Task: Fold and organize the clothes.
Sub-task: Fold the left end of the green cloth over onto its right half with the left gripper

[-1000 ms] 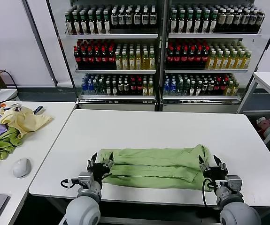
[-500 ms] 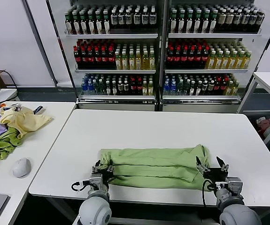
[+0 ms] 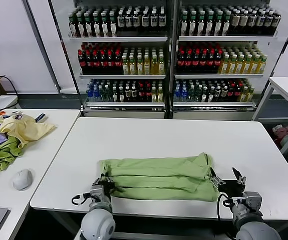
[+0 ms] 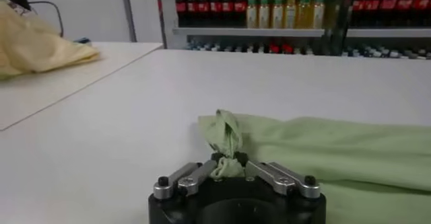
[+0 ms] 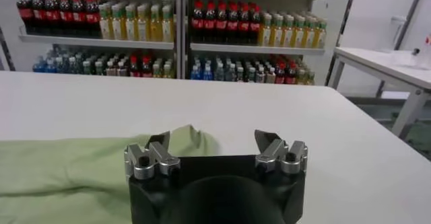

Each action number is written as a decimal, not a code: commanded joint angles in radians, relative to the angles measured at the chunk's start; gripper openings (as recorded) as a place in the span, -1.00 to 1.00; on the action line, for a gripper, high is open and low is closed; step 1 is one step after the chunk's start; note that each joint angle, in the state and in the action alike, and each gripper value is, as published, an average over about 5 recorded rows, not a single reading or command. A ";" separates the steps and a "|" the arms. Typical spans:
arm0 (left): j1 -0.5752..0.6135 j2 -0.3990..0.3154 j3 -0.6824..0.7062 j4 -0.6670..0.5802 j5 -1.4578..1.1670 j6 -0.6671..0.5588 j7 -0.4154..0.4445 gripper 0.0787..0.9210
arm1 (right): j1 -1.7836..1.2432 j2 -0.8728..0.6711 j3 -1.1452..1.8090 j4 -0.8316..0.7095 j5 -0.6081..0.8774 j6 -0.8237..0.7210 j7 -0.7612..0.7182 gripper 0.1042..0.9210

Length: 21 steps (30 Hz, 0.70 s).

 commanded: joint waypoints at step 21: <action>-0.080 -0.013 0.011 -0.383 -0.600 -0.014 0.057 -0.87 | -0.079 0.028 0.028 0.090 -0.025 0.011 -0.007 0.76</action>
